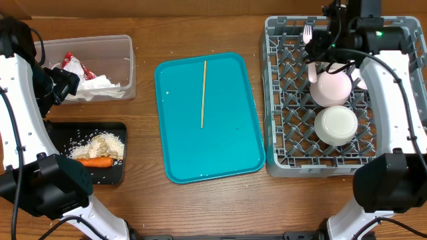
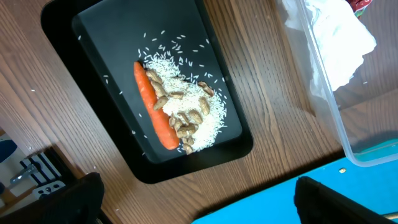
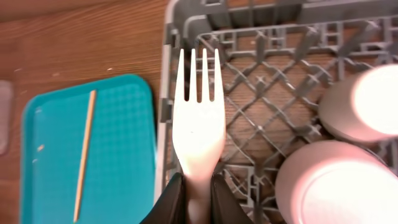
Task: Sort waste into correct bins and load items into the dishwasher rack
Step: 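Carry the fork to the rack's back and drop it in, then move the right gripper to the wooden chopstick and grasp it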
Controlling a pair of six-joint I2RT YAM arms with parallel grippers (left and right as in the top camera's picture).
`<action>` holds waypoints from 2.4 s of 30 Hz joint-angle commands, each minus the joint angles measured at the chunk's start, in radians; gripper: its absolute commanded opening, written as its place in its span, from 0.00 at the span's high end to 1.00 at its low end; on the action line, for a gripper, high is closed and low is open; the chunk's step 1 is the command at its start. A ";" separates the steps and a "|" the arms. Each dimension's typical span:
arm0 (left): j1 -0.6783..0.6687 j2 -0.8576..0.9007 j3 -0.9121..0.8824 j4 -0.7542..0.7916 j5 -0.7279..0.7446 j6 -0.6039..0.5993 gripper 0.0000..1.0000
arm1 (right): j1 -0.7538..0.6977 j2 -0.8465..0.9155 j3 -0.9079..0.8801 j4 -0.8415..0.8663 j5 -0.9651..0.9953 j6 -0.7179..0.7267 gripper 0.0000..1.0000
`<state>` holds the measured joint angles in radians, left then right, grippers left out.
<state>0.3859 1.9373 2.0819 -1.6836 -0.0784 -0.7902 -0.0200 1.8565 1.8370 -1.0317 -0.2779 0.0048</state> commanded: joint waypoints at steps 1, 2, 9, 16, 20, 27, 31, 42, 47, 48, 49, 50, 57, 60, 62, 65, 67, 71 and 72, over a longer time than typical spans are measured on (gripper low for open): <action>-0.005 -0.028 -0.001 -0.002 0.001 0.001 0.00 | 0.007 0.004 -0.042 0.039 -0.116 -0.065 0.96; -0.005 -0.028 -0.001 -0.002 0.001 0.001 0.00 | 0.011 0.005 -0.057 0.053 -0.116 -0.065 0.95; -0.005 -0.028 -0.001 -0.002 0.001 0.001 0.00 | 0.032 0.009 -0.146 0.143 -0.048 -0.006 0.78; -0.005 -0.028 -0.001 -0.002 0.001 0.001 0.00 | 0.033 0.008 -0.158 0.132 -0.051 0.035 0.56; -0.005 -0.028 -0.001 -0.002 0.001 0.001 0.00 | 0.034 0.008 -0.148 0.113 -0.123 0.060 0.56; -0.005 -0.028 -0.001 -0.002 0.001 0.001 0.00 | 0.137 0.008 -0.134 0.108 -0.193 0.105 0.56; -0.005 -0.028 -0.001 -0.002 0.001 0.001 0.00 | 0.272 0.008 -0.134 0.133 -0.072 0.130 0.45; -0.005 -0.028 -0.001 -0.002 0.001 0.001 0.00 | 0.610 0.125 -0.161 0.314 0.424 0.394 0.36; -0.005 -0.028 -0.001 -0.002 0.001 0.001 0.00 | 0.670 0.276 -0.161 0.370 0.451 0.455 0.37; -0.005 -0.028 -0.001 -0.002 0.001 0.001 0.00 | 0.676 0.298 -0.161 0.378 0.451 0.463 0.37; -0.005 -0.028 -0.001 -0.002 0.001 0.001 0.00 | 0.683 0.325 -0.161 0.388 0.451 0.472 0.37; -0.005 -0.028 -0.001 -0.002 0.001 0.001 0.00 | 0.688 0.347 -0.161 0.395 0.450 0.473 0.38; -0.005 -0.028 -0.001 -0.002 0.001 0.001 0.00 | 0.705 0.447 -0.161 0.414 0.463 0.505 0.46; -0.005 -0.028 -0.001 -0.002 0.001 0.001 0.00 | 0.705 0.462 -0.163 0.404 0.483 0.514 0.51; -0.005 -0.028 -0.001 -0.002 0.001 0.001 0.00 | 0.705 0.463 -0.163 0.391 0.511 0.527 0.56; -0.005 -0.028 -0.001 -0.002 0.001 0.001 0.00 | 0.705 0.463 -0.163 0.379 0.537 0.527 0.70; -0.005 -0.028 -0.001 -0.002 0.001 0.001 0.00 | 0.705 0.463 -0.163 0.368 0.552 0.528 0.77; -0.005 -0.028 -0.001 -0.002 0.001 0.001 0.00 | 0.707 0.463 -0.163 0.341 0.585 0.527 0.92; -0.005 -0.028 -0.001 -0.002 0.001 0.001 0.00 | 0.707 0.463 -0.163 0.335 0.588 0.527 0.94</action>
<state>0.3859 1.9373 2.0819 -1.6836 -0.0788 -0.7902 0.6834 2.2677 1.6829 -0.6716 0.2897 0.5251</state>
